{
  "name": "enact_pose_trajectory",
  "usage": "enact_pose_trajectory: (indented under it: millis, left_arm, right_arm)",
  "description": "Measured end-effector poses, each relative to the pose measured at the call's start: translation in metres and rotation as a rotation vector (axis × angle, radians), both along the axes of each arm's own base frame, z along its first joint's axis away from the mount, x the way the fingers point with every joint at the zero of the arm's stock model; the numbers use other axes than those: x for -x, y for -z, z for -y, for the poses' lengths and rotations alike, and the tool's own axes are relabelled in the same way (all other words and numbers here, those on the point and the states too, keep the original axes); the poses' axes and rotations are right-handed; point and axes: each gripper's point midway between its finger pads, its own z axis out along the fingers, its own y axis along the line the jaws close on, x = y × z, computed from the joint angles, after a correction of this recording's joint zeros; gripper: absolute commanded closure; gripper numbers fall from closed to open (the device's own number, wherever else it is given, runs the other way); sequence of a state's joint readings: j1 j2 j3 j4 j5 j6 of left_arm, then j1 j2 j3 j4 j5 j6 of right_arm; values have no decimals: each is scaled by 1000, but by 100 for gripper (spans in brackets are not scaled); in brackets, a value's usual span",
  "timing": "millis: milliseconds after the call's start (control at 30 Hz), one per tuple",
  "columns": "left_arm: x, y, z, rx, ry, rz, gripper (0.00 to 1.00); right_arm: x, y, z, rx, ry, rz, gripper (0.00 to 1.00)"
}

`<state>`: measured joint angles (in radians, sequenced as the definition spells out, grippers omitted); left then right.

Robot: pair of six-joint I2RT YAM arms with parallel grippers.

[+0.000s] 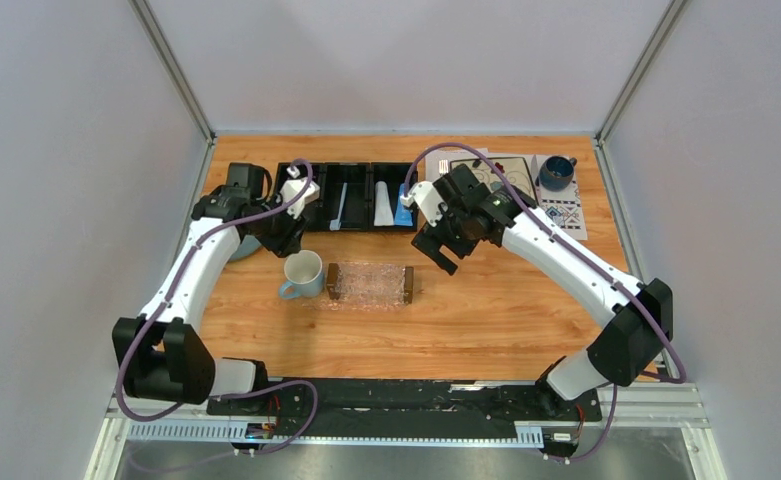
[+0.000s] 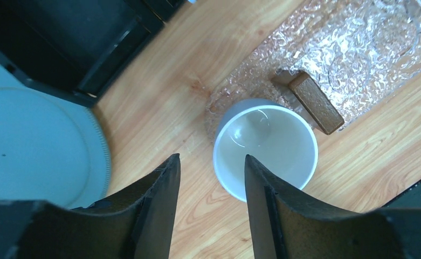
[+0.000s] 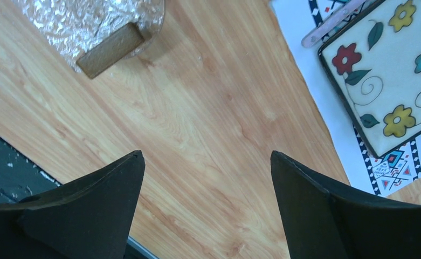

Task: Prepare toiletry sets of a toothbrush and toothpaste on the tray

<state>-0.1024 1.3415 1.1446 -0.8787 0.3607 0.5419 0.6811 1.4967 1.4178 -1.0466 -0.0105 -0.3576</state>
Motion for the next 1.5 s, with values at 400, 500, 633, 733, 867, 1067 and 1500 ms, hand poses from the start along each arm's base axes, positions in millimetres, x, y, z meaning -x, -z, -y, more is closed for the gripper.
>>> enact_pose_trajectory:
  millis: [400,500,633,733,867,1067,1500]
  left_arm:
    - [1,-47,1,44,-55,158,35]
    - [-2,-55,1,56,-74,192,32]
    - [-5,-64,0,66,-101,235,22]
    - [-5,-65,-1,69,-118,253,21]
    - [-4,-63,-3,67,-137,252,20]
    - [1,-61,-5,66,-146,259,20]
    - [0,-63,-8,55,-156,279,20]
  right_arm:
    - [-66,-18,-38,-101,165,145,10]
    - [-86,-25,-49,-134,215,189,11]
    - [-114,-28,-62,-164,280,242,13]
    - [-132,-22,-71,-172,316,261,13]
    - [-154,-6,-83,-177,353,255,16]
    - [-188,18,-96,-209,408,230,22]
    - [-210,25,-111,-287,412,217,28]
